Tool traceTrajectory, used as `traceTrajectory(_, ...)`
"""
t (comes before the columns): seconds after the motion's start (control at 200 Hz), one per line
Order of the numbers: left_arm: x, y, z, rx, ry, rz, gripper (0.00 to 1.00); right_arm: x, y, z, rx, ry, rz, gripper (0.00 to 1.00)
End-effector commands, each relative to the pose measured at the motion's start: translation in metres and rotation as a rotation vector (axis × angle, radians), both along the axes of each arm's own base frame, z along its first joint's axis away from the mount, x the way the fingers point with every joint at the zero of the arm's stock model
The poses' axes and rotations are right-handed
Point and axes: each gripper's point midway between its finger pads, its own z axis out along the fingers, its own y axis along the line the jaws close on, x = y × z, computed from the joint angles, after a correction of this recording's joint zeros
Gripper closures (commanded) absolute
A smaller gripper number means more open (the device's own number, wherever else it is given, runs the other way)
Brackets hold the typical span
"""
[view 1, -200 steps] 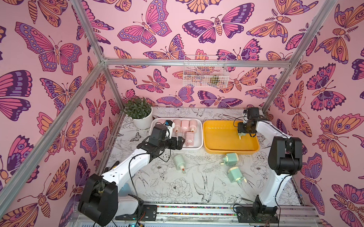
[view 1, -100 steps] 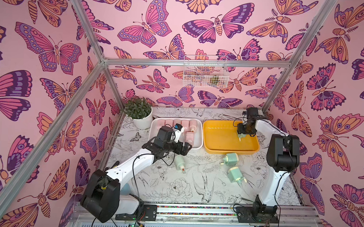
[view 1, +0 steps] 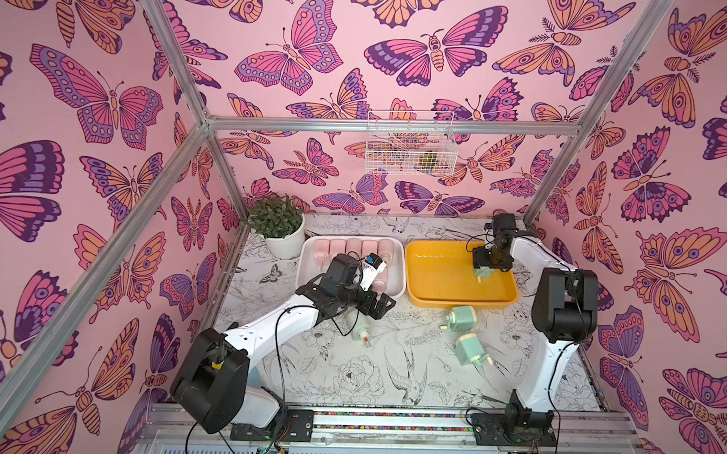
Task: Place the pencil sharpeners by color into the storage box
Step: Place the pencil sharpener in the storage box.
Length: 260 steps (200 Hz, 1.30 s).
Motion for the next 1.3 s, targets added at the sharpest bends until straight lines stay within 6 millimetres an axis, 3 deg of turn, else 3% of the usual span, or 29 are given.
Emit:
traceTrajectory(0.0, 0.004, -0.006, 0.011, -0.013, -0.035, -0.019, 0.0, -0.002, -0.005, -0.003, -0.011, 0.023, -0.007, 0.22)
traceTrajectory(0.29, 0.008, -0.003, 0.011, 0.0, -0.044, 0.009, 0.0, 0.002, -0.007, 0.013, -0.012, -0.028, -0.025, 0.24)
traceTrajectory(0.806, 0.013, 0.0, 0.006, 0.006, -0.012, 0.058, 0.0, -0.01, 0.002, 0.05, 0.043, -0.088, -0.005, 0.21)
traceTrajectory(1.026, 0.021, 0.005, 0.006, 0.016, -0.008, 0.115, 0.0, -0.032, 0.006, 0.077, 0.088, -0.167, -0.057, 0.18)
traceTrajectory(1.297, 0.023, 0.006, 0.016, 0.0, -0.043, 0.133, 0.0, -0.077, 0.025, 0.105, 0.224, -0.276, -0.075, 0.19)
